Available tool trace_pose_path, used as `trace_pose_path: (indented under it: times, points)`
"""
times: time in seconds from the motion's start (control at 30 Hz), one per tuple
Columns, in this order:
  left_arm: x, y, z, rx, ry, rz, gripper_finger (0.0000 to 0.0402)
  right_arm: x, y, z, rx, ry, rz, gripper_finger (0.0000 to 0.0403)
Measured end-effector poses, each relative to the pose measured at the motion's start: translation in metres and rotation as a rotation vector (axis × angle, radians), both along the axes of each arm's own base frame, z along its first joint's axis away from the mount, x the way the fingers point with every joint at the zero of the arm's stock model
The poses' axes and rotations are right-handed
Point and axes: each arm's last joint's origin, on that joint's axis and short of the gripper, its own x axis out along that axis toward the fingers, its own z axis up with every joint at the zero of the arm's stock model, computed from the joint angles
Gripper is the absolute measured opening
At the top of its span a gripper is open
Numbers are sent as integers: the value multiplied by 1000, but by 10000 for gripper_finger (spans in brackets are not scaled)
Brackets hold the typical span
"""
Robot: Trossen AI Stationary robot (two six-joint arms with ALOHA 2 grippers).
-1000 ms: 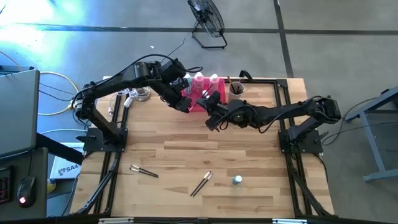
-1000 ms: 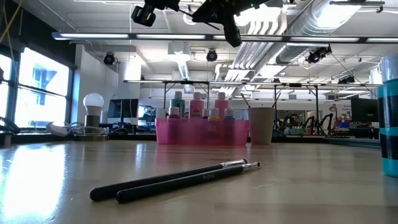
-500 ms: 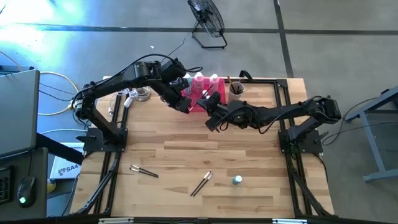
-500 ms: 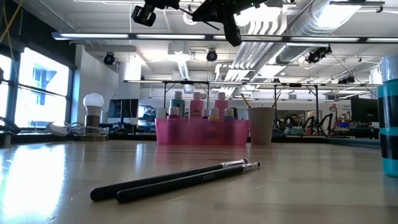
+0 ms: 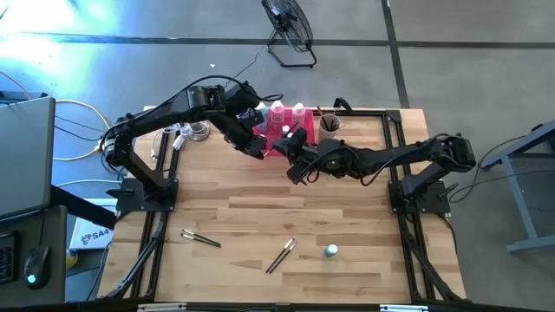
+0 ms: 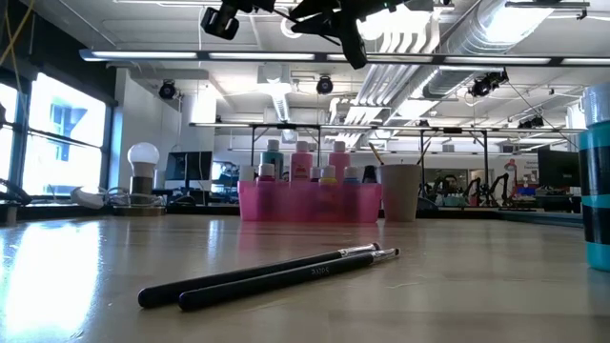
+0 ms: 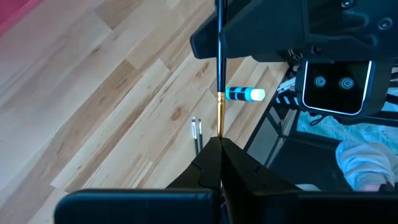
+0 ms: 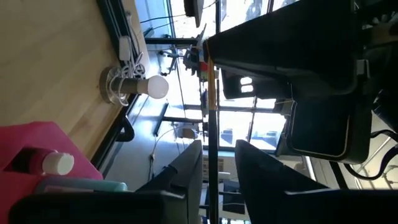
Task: Pick & Place Paint Supplies
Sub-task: Put the orange paintbrush into the white cup
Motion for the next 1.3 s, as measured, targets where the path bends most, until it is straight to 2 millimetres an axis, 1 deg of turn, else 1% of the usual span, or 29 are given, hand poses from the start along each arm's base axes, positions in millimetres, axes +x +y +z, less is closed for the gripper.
trace_pose_path:
  times: [0.33, 0.5, 0.67, 0.93, 1.1, 1.2, 1.3]
  points:
    - [1, 0, 1, -1, -18, -5, 0, 0, -10, 0, 10, 0, 2, 55]
    - [1, 0, 1, 0, -21, -5, 0, 0, -10, 0, 11, 0, 1, 41]
    - [1, 0, 1, 0, -21, -5, 0, 0, -10, -1, 11, 2, 2, 10]
    - [1, 0, 1, -8, -24, -13, 0, 0, -10, 0, 11, -2, -1, 7]
    - [2, 1, 1, 36, -33, -33, 1, 0, -11, 0, 11, -2, -7, 6]
    - [2, 1, 1, 54, -35, -29, 15, 0, -11, 0, 9, -3, -19, 6]
    - [2, 1, 1, 70, -40, -46, 47, -1, -11, 0, 8, -6, -35, 5]
